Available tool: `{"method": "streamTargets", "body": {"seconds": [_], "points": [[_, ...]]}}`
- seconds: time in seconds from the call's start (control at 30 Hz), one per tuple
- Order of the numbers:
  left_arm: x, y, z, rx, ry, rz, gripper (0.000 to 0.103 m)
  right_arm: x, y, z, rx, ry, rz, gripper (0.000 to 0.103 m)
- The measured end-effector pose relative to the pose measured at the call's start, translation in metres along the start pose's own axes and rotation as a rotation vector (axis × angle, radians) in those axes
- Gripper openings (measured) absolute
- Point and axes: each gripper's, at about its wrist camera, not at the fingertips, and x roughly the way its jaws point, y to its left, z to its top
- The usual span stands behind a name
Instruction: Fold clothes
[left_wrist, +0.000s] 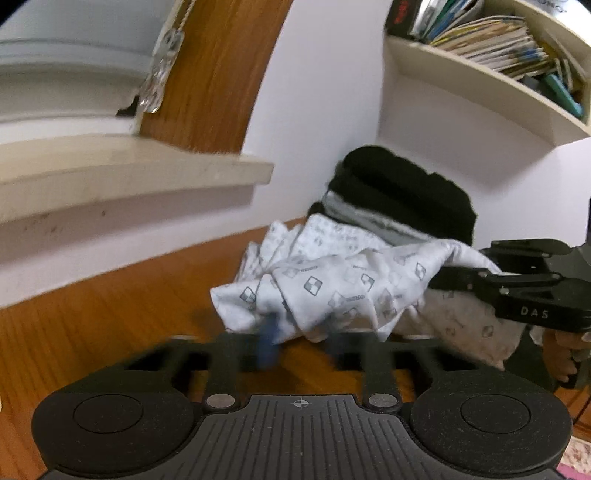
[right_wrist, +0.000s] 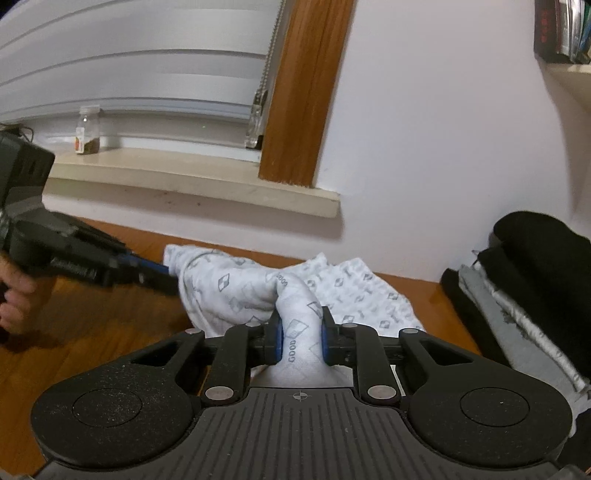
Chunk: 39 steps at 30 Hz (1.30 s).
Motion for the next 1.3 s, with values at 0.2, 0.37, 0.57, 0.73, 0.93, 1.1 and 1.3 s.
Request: {"method": "streamTargets", "body": {"seconds": [0.2,0.37,0.57,0.73,0.93,1.1,1.3], "points": [[-0.020,-0.001,0.012,0.093,-0.005,0.123,0.001,-0.017,-0.006,-0.005,-0.081,0.014,0.026,0.017],[-0.027,0.004,0.000,0.153,0.072,0.164,0.000,-0.036,0.004,-0.020,-0.144,0.051,0.101,0.016],[-0.046,0.028,-0.008,0.081,0.119,0.249,0.000,-0.046,0.007,-0.063,-0.068,0.136,0.176,0.022],[-0.043,0.002,0.005,0.093,0.115,0.185,0.007,-0.067,-0.001,-0.068,0.003,0.115,0.197,0.029],[-0.013,-0.048,-0.004,0.153,0.151,0.101,0.024,-0.090,-0.008,-0.069,-0.013,0.108,0.185,0.031],[0.001,-0.048,-0.024,0.164,0.225,0.115,0.024,-0.087,-0.001,-0.081,-0.078,0.120,0.162,0.039],[-0.003,-0.044,-0.022,0.174,0.256,0.144,0.024,-0.078,0.013,-0.094,-0.216,0.130,0.111,0.050]]}}
